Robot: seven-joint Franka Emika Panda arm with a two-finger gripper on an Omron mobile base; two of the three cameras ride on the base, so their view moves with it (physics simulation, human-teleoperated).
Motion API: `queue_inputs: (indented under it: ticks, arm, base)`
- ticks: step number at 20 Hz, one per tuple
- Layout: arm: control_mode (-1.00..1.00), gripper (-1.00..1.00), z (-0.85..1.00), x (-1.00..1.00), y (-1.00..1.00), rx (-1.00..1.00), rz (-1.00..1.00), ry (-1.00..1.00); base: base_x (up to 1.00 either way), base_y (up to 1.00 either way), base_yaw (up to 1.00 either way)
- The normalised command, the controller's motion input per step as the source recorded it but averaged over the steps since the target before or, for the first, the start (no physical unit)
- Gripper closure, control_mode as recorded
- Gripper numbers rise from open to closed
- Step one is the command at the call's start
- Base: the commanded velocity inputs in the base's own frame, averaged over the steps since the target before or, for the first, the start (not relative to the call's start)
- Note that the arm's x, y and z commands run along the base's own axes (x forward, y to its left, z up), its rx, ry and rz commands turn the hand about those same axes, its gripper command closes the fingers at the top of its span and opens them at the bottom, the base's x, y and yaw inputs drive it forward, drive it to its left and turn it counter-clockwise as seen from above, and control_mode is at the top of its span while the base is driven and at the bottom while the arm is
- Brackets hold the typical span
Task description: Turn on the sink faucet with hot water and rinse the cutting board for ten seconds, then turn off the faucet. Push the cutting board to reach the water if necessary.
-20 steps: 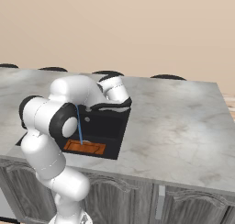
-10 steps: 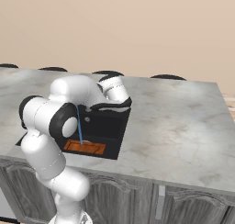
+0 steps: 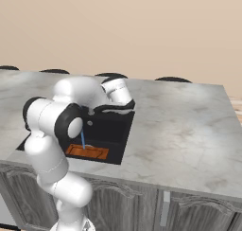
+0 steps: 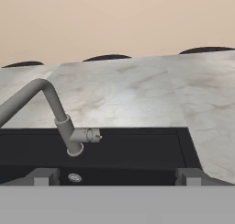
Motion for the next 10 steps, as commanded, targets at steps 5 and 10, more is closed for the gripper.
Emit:
queue_inputs:
  ticks: [5,10]
  arm:
    - [-1.00,-1.00,-0.11,0.36,0.00,0.00,0.00,0.00]
    - [-1.00,-1.00,-0.23,0.25,0.00,0.00,0.00,0.00]
  base:
    - [0.00,0.00,0.00]
    - [0.00,0.00,0.00]
